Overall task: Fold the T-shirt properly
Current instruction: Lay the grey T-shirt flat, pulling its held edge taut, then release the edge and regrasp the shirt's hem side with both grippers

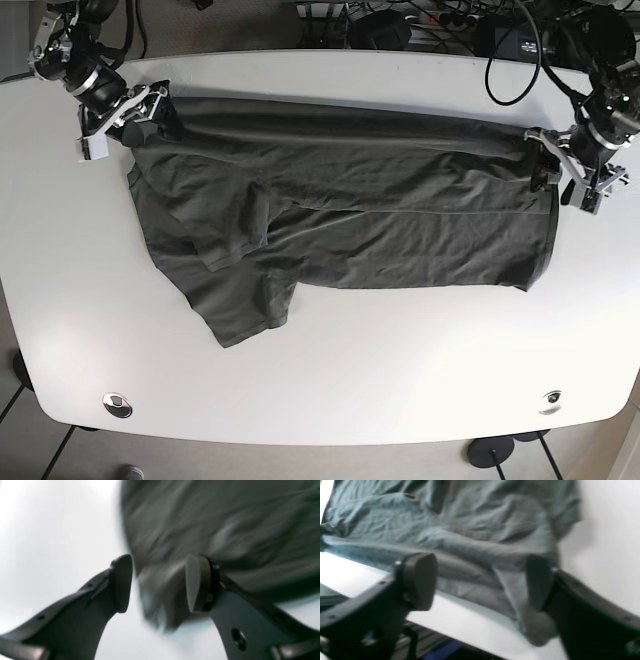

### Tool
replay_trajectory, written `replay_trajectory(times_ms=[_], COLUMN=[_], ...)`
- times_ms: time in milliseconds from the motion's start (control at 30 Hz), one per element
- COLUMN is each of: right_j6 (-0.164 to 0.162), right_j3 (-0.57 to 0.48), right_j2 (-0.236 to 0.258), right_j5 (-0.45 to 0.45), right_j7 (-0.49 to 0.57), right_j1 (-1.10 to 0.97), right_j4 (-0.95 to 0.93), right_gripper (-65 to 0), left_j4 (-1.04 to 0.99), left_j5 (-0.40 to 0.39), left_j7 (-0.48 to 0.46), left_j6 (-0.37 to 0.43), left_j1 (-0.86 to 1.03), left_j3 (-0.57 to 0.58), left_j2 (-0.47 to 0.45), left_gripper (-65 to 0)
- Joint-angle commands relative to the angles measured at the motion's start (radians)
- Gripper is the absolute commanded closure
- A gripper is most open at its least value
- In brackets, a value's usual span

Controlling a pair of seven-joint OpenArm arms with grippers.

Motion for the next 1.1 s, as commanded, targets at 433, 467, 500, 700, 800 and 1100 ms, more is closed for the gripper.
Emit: replay_trajectory(times_ms=[433, 467, 500, 700, 800, 1100], right_j6=[0.030, 0.050, 0.066, 0.076, 0.069, 0.064], right_j3=[-0.054, -0.054, -0.054, -0.019, -0.019, -0.028], right_j2=[0.052, 0.052, 0.054, 0.048, 0.043, 0.048], right_j5=[-0.131, -0.131, -0.134, -0.135, -0.134, -0.137], right_j7=[0.058, 0.058, 0.058, 0.058, 0.058, 0.056], right_j1=[0.026, 0.017, 0.008, -0.074, -0.115, 0.126], right_j4=[-0.299, -0.299, -0.299, -0.177, -0.038, -0.019], right_gripper=[-10.3, -10.3, -10.3, -10.1, -10.1, -25.5], left_j4=[-0.216, -0.214, -0.214, -0.121, -0.016, 0.059], left_j5=[0.317, 0.309, 0.302, 0.229, 0.197, 0.203], left_j7=[-0.077, -0.078, -0.078, -0.078, -0.075, -0.037], left_j6=[-0.001, -0.001, -0.001, -0.001, -0.001, -0.001], left_j1=[0.030, 0.047, 0.063, 0.168, 0.189, 0.030], left_j3=[0.025, 0.025, 0.025, 0.025, 0.025, 0.033], left_j2=[0.049, 0.042, 0.034, 0.034, 0.035, 0.037], left_gripper=[-8.3, -8.3, -8.9, -10.1, -10.3, -11.5])
